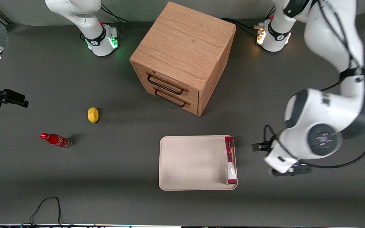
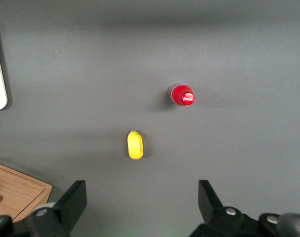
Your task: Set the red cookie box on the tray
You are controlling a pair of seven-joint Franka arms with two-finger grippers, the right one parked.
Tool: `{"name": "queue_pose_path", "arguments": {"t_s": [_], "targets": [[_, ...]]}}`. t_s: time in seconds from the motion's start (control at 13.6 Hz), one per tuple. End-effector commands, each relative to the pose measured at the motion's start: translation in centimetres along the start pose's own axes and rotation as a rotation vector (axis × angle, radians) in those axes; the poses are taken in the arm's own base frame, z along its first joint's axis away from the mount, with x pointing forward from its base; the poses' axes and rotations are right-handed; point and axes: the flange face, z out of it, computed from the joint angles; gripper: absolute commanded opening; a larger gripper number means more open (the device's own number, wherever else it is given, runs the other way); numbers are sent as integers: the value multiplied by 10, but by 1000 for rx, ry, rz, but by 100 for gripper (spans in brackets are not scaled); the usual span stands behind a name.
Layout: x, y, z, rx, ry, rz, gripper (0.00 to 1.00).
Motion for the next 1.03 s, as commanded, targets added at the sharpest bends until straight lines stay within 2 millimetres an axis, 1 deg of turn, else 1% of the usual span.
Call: {"name": "queue_pose_path", "arguments": {"t_s": [0.0,0.07,0.22,0.29,0.37,0.44,0.59,0.66,0.73,0.88,0.95], "targets": [[-32,-45,-22,13,-20,10,100],[-40,-64,-33,15,-18,-3,100],[-55,-110,-55,12,-6,16,100],[-63,-133,-61,16,-11,29,100],[-72,-145,-67,24,-15,29,100],[-78,-164,-70,37,-26,-1,100],[-95,-178,-79,54,-35,1,100],[-109,-187,-84,50,-25,-2,100],[-122,-192,-82,46,-15,-4,100],[-142,-200,-74,36,29,-9,100],[-142,-202,-73,36,25,-13,100]]}}
